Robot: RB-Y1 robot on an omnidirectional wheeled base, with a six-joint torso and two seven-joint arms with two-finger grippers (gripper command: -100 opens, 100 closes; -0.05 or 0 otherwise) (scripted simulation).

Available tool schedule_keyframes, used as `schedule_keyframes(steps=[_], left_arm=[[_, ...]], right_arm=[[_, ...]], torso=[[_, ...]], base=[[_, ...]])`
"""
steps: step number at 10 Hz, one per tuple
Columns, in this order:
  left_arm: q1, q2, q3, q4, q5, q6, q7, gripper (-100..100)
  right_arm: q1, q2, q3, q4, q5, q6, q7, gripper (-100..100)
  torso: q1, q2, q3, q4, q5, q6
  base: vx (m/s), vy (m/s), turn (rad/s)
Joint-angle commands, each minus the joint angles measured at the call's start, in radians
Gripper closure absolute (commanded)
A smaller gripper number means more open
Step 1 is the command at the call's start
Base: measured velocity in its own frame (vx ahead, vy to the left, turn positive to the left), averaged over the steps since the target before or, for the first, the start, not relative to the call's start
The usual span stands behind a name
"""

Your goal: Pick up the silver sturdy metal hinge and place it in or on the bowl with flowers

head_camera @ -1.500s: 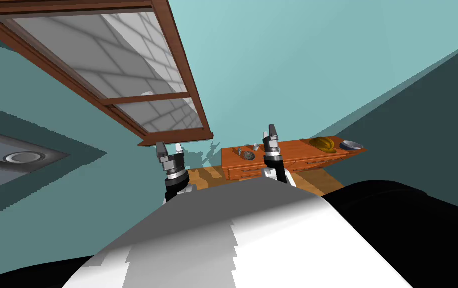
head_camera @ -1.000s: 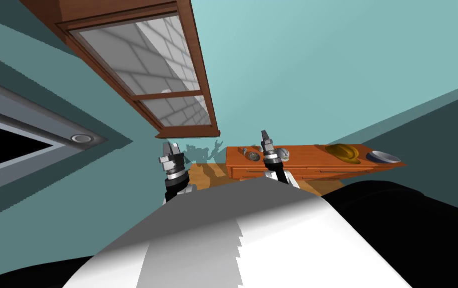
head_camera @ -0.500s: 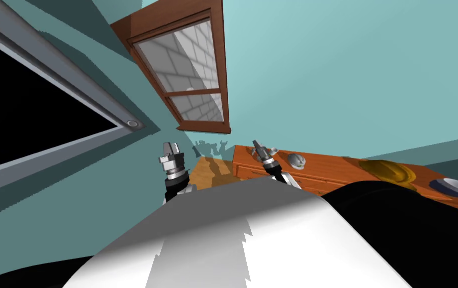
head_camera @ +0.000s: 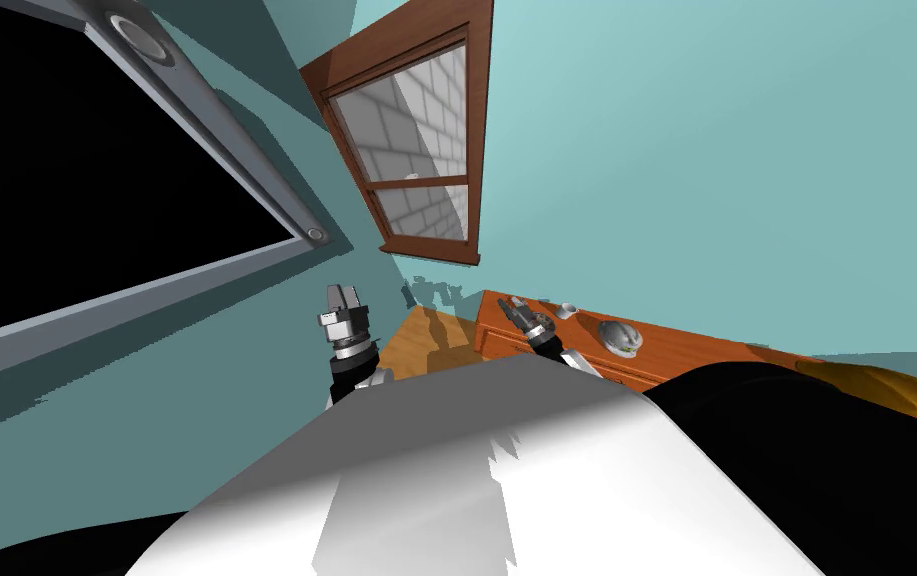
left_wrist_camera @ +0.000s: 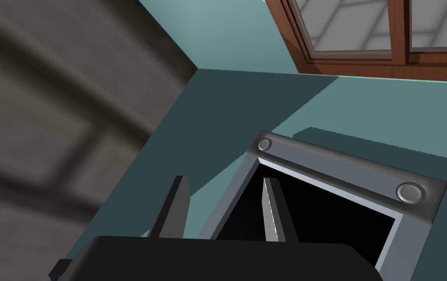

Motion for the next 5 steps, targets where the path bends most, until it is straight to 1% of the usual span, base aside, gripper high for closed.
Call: schedule_keyframes(steps=[1, 2, 3, 4, 5], left_arm=[[0.0, 0.0, 0.0, 0.0, 0.0, 0.0, 0.0, 0], [0.0, 0.0, 0.0, 0.0, 0.0, 0.0, 0.0, 0], [0.0, 0.0, 0.0, 0.0, 0.0, 0.0, 0.0, 0], [0.0, 0.0, 0.0, 0.0, 0.0, 0.0, 0.0, 0], [0.0, 0.0, 0.0, 0.0, 0.0, 0.0, 0.0, 0]], right_arm=[[0.012, -0.05, 0.015, 0.031, 0.047, 0.004, 0.025, -100], [0.017, -0.076, 0.031, 0.067, 0.079, 0.001, 0.052, -100], [0.017, -0.088, 0.031, 0.069, 0.089, 0.001, 0.052, -100], [0.022, -0.125, 0.049, 0.11, 0.127, -0.001, 0.08, -100], [0.022, -0.125, 0.049, 0.11, 0.131, -0.001, 0.08, -100]], torso=[[0.0, 0.0, 0.0, 0.0, 0.0, 0.0], [0.0, 0.0, 0.0, 0.0, 0.0, -0.001], [-0.001, 0.0, 0.0, 0.0, 0.0, -0.001], [-0.001, 0.0, 0.0, 0.0, 0.0, 0.0], [-0.001, 0.0, 0.0, 0.0, 0.0, -0.001]], base=[[-0.029, 0.01, 0.328], [-0.038, 0.005, 0.455], [-0.028, -0.005, 0.157], [-0.027, 0.001, 0.334], [-0.021, -0.008, 0.176]])
